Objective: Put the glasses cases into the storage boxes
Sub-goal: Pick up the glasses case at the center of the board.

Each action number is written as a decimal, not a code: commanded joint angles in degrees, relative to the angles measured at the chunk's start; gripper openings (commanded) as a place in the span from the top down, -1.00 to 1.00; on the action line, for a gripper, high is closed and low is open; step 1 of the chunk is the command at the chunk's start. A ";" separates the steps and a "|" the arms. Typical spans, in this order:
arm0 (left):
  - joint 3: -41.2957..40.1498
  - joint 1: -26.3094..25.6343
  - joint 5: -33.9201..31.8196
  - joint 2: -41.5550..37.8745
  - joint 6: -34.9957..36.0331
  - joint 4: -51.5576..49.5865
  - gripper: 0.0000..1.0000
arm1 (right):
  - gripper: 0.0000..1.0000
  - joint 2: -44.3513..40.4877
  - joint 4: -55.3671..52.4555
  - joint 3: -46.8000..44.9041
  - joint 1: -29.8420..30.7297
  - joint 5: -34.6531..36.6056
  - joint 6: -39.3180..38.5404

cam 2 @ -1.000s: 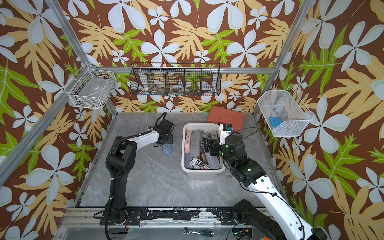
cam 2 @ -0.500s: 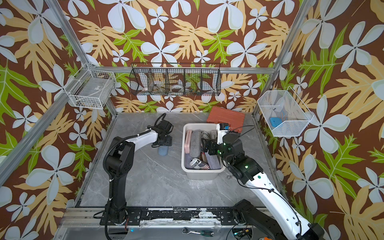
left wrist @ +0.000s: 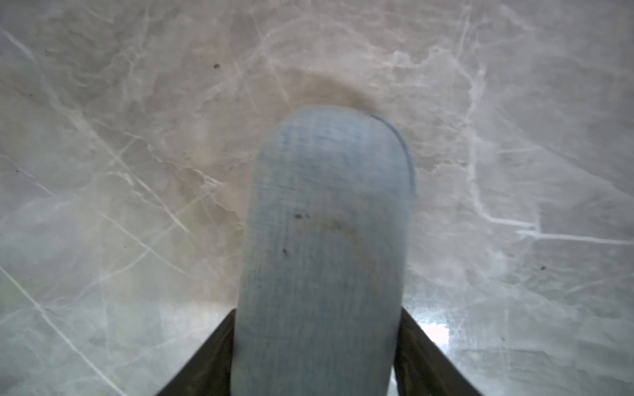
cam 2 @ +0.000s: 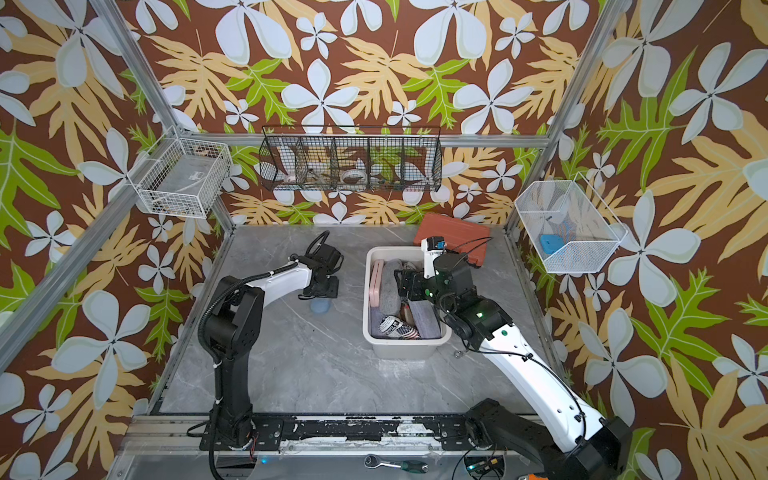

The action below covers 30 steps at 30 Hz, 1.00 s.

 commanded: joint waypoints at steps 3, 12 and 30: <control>-0.47 -0.24 4.25 -2.04 0.31 -0.09 -0.18 | -0.64 1.37 0.09 2.24 0.00 -0.59 0.42; -1.72 -0.77 11.76 -10.17 -1.59 2.14 -0.13 | -0.62 1.40 1.96 1.37 0.06 -2.21 1.96; -22.40 -8.16 26.76 -41.23 -0.80 33.75 -0.11 | -0.42 14.85 10.24 12.64 5.49 -9.62 5.75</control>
